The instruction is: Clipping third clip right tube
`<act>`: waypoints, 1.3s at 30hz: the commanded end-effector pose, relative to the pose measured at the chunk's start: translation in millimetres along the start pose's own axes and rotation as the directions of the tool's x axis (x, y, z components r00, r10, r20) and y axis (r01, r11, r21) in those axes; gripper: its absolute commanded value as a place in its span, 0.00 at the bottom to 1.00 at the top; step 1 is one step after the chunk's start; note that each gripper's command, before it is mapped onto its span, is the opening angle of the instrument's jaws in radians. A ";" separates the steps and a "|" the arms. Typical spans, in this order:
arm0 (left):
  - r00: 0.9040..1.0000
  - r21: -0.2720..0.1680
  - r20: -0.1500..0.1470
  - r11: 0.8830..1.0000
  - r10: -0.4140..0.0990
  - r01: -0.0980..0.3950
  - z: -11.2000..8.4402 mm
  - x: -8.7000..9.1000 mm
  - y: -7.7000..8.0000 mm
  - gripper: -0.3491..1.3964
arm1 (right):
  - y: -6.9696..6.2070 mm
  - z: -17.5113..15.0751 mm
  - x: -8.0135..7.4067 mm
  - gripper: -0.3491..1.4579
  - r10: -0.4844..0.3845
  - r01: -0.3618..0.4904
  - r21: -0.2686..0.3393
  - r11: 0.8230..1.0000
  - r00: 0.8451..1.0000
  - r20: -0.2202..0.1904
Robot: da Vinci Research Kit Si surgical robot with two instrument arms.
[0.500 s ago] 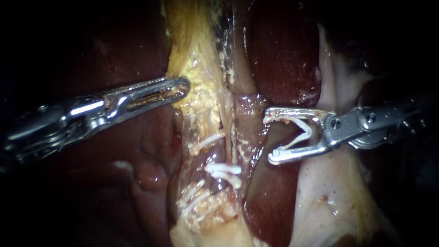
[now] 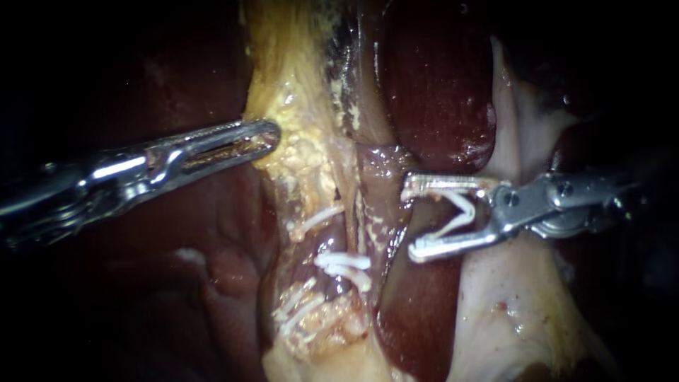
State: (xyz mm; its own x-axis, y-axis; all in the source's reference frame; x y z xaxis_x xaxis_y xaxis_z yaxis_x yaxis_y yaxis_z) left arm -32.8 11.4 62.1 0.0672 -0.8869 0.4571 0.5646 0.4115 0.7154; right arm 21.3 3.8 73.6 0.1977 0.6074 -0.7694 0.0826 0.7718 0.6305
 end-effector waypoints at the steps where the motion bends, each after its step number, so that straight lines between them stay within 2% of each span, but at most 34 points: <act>1: 1.000 -0.003 0.009 1.000 -0.003 0.003 -0.6 -0.3 0.0 0.00 | 0.2 0.7 -0.6 0.52 0.017 -0.017 0.005 1.000 1.000 0.023; 5: 0.999 -0.012 0.031 1.000 -0.009 0.010 -3.1 -1.3 -0.1 0.00 | 1.0 2.9 -2.1 0.52 0.071 -0.071 0.002 0.997 0.997 0.041; 8: 0.999 -0.011 0.039 1.000 -0.013 0.013 -4.2 -1.6 -0.5 0.00 | 1.8 4.3 -2.7 0.52 0.114 -0.114 -0.005 0.993 0.992 0.052; 12: 0.999 -0.013 0.048 1.000 -0.017 0.017 -4.9 -1.7 -1.8 0.00 | 2.9 5.2 -3.1 0.52 0.168 -0.167 -0.020 0.986 0.983 0.078; 16: 0.998 -0.018 0.053 1.000 -0.019 0.020 -5.2 -1.8 -2.9 0.00 | 3.6 5.6 -3.2 0.51 0.204 -0.202 -0.028 0.979 0.976 0.082; 23: 0.998 -0.018 0.053 1.000 -0.021 0.022 -5.4 -1.8 -3.5 0.00 | 4.7 7.4 -3.2 0.51 0.229 -0.226 -0.045 0.973 0.970 0.088; 27: 0.998 -0.018 0.053 1.000 -0.021 0.022 -5.4 -1.8 -3.4 0.00 | 4.9 8.5 -3.0 0.51 0.261 -0.261 -0.004 0.965 0.963 0.067; 31: 0.998 -0.018 0.053 1.000 -0.021 0.022 -5.4 -1.8 -3.4 0.00 | 4.7 9.0 -2.8 0.50 0.314 -0.316 0.072 0.946 0.949 0.034; 37: 0.998 -0.018 0.053 1.000 -0.021 0.022 -5.4 -1.8 -3.4 0.00 | 4.0 9.6 -2.5 0.48 0.350 -0.348 0.169 0.922 0.936 0.014; 39: 0.998 -0.018 0.053 1.000 -0.020 0.021 -5.4 -1.8 -3.4 0.00 | 3.6 10.0 -2.3 0.48 0.351 -0.349 0.194 0.917 0.936 0.021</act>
State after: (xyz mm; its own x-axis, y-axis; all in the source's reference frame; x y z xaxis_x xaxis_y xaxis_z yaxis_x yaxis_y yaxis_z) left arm -30.3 10.5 55.9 0.0120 -0.8827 0.4697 0.5803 0.3887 0.7157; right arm 31.2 3.3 78.6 0.2357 0.8352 -0.4969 0.2006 0.4584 0.8658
